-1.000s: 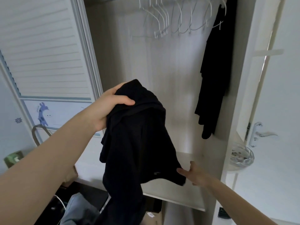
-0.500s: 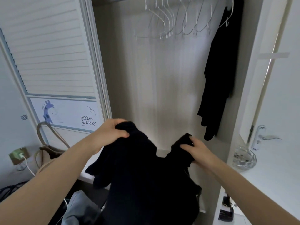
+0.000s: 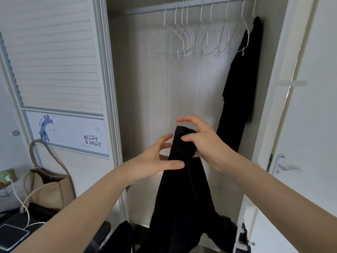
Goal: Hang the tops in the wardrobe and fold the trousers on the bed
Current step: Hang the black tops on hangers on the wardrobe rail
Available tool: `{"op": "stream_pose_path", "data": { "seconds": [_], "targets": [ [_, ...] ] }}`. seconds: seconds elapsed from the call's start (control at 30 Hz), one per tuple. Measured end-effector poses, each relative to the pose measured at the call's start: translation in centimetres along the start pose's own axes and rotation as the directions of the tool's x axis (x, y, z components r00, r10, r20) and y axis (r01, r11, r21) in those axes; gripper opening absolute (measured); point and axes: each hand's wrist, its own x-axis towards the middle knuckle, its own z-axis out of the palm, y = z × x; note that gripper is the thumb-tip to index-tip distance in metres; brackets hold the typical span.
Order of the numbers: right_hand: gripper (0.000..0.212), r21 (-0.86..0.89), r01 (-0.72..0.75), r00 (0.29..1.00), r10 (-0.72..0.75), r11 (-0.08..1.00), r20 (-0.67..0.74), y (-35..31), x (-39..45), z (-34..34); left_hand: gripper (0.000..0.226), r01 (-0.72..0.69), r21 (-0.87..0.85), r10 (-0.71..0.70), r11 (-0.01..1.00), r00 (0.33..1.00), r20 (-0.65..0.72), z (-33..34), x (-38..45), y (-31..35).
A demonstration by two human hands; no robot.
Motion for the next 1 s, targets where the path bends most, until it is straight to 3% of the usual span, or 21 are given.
{"op": "stream_pose_path", "data": {
  "seconds": [0.1, 0.17, 0.27, 0.4, 0.47, 0.57, 0.63, 0.7, 0.77, 0.83, 0.93, 1.0],
  "targets": [
    [0.045, 0.020, 0.031, 0.998, -0.030, 0.999, -0.052, 0.0, -0.1, 0.5, 0.105, -0.117, 0.003, 0.117, 0.993, 0.992, -0.050, 2.3, 0.6, 1.3],
    [0.039, 0.047, 0.055, 0.995, -0.051, 0.997, -0.085, -0.2, -0.2, 0.4, 0.097, -0.175, 0.114, 0.190, 0.978, 0.972, -0.141, 3.1, 0.8, 1.4],
    [0.033, 0.185, 0.088, 0.990, -0.064, 0.979, -0.129, -1.0, -0.3, -0.4, 0.073, -0.148, 0.265, 0.225, 0.953, 0.931, -0.288, 2.9, 0.9, 1.1],
    [0.031, 0.290, 0.182, 0.968, -0.119, 0.939, -0.221, -1.6, -0.1, -3.0, 0.007, 0.023, 0.463, 0.132, 0.886, 0.945, -0.300, 2.0, 1.4, -1.5],
    [0.030, 0.345, 0.246, 0.959, -0.176, 0.906, -0.222, -1.8, -0.1, -4.6, 0.024, 0.114, 0.447, 0.022, 0.887, 0.957, -0.288, 1.4, 1.7, -3.1],
    [0.035, 0.401, 0.279, 0.959, -0.229, 0.873, -0.168, -1.7, 0.0, -6.8, 0.027, 0.207, 0.206, -0.151, 0.956, 0.953, -0.261, 0.5, 2.0, -4.4],
    [0.042, 0.279, 0.240, 0.967, -0.205, 0.930, -0.150, -1.2, 0.2, -8.1, 0.028, 0.266, 0.093, -0.226, 0.959, 0.923, -0.313, -0.3, 2.2, -4.4],
    [0.046, -0.041, 0.157, 0.975, -0.161, 0.987, -0.151, -0.2, 0.5, -9.1, 0.025, 0.258, -0.116, -0.283, 0.959, 0.886, -0.368, -1.3, 2.3, -3.7],
    [0.043, -0.290, 0.062, 0.992, -0.091, 0.955, -0.087, 0.9, 0.6, -9.7, 0.020, 0.189, -0.337, -0.322, 0.922, 0.859, -0.399, -2.3, 2.4, -2.2],
    [0.041, -0.470, -0.026, 0.999, 0.035, 0.882, 0.010, 2.2, 0.5, -9.9, 0.021, 0.119, -0.448, -0.334, 0.886, 0.835, -0.438, -3.2, 2.9, -0.5],
    [0.037, -0.695, -0.080, 0.981, 0.182, 0.715, 0.074, 5.1, 1.0, -9.6, 0.017, 0.063, -0.440, -0.287, 0.896, 0.838, -0.464, -3.1, 4.2, 2.1],
    [0.033, -0.685, -0.094, 0.975, 0.207, 0.723, 0.086, 6.8, 1.2, -9.3, 0.015, 0.055, -0.336, -0.222, 0.940, 0.847, -0.484, -2.6, 5.0, 3.5]
  ]
}}
